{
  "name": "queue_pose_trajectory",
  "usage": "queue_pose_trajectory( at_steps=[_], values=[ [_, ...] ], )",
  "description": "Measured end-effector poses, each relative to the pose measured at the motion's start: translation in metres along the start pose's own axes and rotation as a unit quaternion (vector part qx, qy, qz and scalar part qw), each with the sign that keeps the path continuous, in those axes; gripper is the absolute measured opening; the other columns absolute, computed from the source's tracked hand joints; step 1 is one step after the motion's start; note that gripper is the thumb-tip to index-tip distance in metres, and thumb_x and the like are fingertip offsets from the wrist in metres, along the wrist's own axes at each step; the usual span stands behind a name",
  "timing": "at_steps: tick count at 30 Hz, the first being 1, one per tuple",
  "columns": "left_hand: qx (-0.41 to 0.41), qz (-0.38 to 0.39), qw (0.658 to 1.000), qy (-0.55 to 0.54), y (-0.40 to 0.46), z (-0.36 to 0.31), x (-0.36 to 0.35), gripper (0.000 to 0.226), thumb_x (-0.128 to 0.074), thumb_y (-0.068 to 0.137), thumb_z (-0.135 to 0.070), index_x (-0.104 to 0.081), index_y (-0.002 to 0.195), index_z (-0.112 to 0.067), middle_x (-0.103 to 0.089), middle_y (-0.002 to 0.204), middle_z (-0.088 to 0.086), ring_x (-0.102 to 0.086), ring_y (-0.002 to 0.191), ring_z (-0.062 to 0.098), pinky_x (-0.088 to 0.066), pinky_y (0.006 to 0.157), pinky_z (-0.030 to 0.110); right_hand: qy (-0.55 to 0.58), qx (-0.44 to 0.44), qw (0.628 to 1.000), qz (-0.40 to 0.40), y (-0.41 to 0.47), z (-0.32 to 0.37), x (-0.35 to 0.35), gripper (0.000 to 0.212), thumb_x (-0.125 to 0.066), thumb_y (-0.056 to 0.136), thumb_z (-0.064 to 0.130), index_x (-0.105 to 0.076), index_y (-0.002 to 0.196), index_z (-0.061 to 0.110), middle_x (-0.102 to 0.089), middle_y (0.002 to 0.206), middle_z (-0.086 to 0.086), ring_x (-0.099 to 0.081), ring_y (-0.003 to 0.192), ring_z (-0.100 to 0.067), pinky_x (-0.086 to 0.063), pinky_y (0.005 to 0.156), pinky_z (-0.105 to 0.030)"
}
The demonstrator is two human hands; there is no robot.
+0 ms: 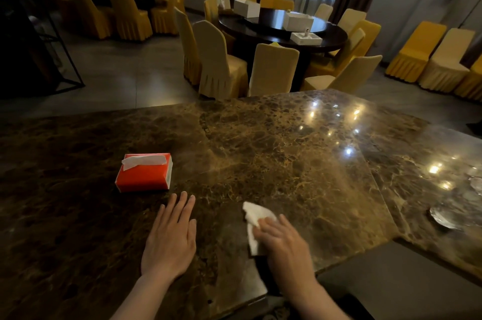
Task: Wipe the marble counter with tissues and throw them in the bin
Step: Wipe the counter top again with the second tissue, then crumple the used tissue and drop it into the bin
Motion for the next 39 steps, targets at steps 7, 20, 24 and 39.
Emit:
queue_pose_trajectory(
  at_steps=[7, 20, 24, 39],
  values=[
    [0.006, 0.005, 1.0, 0.004, -0.001, -0.002, 0.002, 0.057, -0.014, 0.107, -0.042, 0.0, 0.161, -0.03, 0.009, 0.169, -0.01, 0.019, 0.152, 0.007, 0.007, 0.126, 0.035, -0.01, -0.173, 0.985, -0.003, 0.026, -0.018, -0.003, 0.009, -0.078, 0.076, 0.008, -0.079, 0.079, 0.015, -0.071, 0.076, 0.0, -0.06, 0.072, -0.026, -0.036, 0.056, -0.03],
    [0.003, 0.03, 0.999, -0.021, -0.001, -0.004, 0.011, 0.056, -0.021, 0.109, -0.04, -0.007, 0.162, -0.026, 0.003, 0.171, -0.005, 0.014, 0.154, 0.011, 0.005, 0.127, 0.036, 0.746, -0.321, 0.575, 0.097, 0.03, 0.037, 0.034, 0.03, -0.06, 0.091, -0.009, -0.077, 0.11, 0.006, -0.074, 0.113, -0.017, -0.067, 0.103, -0.029, -0.054, 0.092, -0.039],
    [0.003, 0.026, 1.0, -0.014, -0.003, -0.007, 0.012, 0.057, -0.021, 0.109, -0.04, -0.007, 0.162, -0.025, 0.002, 0.171, -0.004, 0.014, 0.154, 0.012, 0.005, 0.127, 0.037, 0.793, -0.318, 0.513, 0.083, 0.026, 0.034, 0.042, 0.027, -0.059, 0.088, -0.011, -0.077, 0.104, 0.002, -0.073, 0.108, -0.022, -0.069, 0.083, -0.026, -0.059, 0.065, -0.03],
    [-0.006, 0.016, 1.0, 0.02, -0.005, -0.002, 0.001, 0.059, -0.02, 0.107, -0.042, -0.015, 0.161, -0.021, -0.008, 0.171, 0.0, 0.002, 0.157, 0.017, -0.002, 0.128, 0.041, 0.629, -0.201, 0.716, 0.227, -0.034, 0.066, 0.077, 0.032, -0.045, 0.103, 0.017, -0.075, 0.106, 0.008, -0.073, 0.108, -0.017, -0.065, 0.094, -0.024, -0.051, 0.082, -0.035]
  ],
)
Point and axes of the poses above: each hand's wrist, its own y-axis towards the middle knuckle, its own x-axis out of the back of the hand, z = x × y, the point moved 2 cm from there along y, towards the middle knuckle
